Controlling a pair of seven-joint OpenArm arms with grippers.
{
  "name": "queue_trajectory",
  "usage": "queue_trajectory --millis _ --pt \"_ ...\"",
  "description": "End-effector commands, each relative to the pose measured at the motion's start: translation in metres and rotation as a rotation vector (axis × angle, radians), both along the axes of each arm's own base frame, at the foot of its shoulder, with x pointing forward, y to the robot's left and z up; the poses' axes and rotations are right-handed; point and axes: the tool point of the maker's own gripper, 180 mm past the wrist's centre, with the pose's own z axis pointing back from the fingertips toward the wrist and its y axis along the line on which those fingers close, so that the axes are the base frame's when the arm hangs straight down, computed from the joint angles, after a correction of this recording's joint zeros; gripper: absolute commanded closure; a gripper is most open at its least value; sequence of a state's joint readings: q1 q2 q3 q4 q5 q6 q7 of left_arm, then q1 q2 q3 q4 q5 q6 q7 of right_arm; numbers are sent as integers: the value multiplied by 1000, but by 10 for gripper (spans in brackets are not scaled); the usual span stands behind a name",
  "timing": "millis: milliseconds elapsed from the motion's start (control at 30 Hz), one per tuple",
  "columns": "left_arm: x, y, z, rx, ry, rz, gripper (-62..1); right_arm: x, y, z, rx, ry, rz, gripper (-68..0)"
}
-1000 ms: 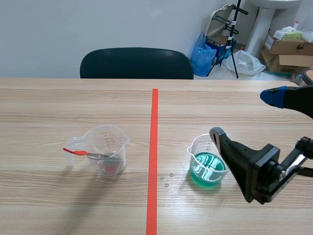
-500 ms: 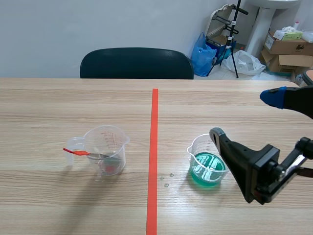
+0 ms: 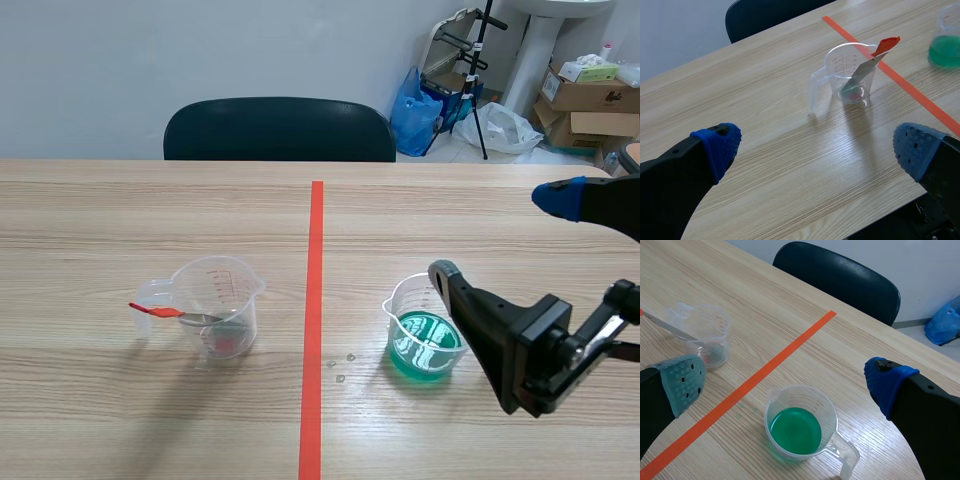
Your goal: Do the redox reaction experiment
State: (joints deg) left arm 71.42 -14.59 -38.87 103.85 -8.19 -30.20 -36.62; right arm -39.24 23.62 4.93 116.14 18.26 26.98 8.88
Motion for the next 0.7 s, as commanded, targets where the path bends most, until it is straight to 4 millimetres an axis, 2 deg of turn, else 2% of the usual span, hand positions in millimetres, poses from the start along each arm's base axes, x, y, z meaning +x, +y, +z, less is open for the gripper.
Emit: queue_trajectory --millis 0,667 --pt "1 0 4 -13 -20 9 -623 1 2 10 17 -29 5 -679" --pt "-1 -7 0 -43 -11 3 -623 1 2 10 17 -29 5 -679"
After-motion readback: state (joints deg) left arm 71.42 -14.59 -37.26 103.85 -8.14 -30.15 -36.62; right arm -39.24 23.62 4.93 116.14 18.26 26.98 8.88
